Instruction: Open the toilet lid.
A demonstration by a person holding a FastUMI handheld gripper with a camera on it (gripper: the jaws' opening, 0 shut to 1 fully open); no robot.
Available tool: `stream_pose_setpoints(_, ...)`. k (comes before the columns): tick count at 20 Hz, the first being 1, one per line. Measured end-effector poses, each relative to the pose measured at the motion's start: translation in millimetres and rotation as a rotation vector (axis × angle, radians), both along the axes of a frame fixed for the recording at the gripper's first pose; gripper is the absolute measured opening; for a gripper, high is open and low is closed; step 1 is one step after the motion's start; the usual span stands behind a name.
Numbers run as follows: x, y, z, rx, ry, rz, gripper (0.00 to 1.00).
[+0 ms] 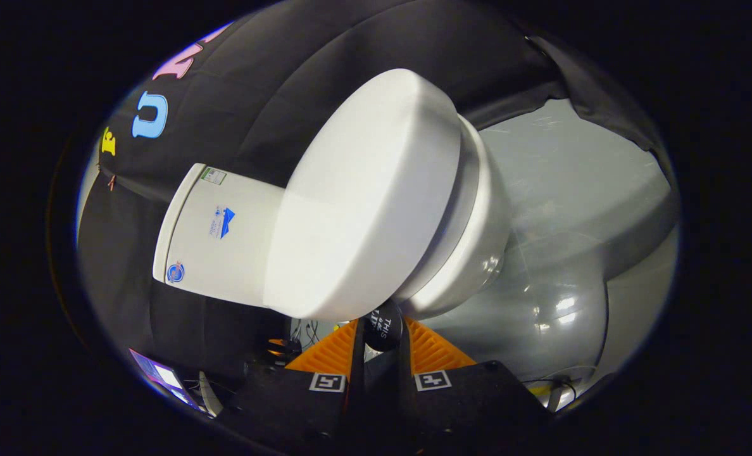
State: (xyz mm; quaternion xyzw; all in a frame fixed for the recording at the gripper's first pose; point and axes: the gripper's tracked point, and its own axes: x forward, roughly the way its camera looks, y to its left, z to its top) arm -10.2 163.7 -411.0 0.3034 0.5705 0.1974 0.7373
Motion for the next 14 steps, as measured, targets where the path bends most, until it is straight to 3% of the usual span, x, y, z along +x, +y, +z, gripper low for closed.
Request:
stream_pose_setpoints(4,-1,1,4,0.030,-0.009,0.007,0.25)
stream_pose_setpoints(7,3,1,9,0.082,0.028,-0.071,0.05)
stream_pose_setpoints(9,-2,1,9,0.112,0.031,-0.061,0.06)
stream_pose_setpoints(14,0,3,23,0.044,-0.045,0.032,0.05)
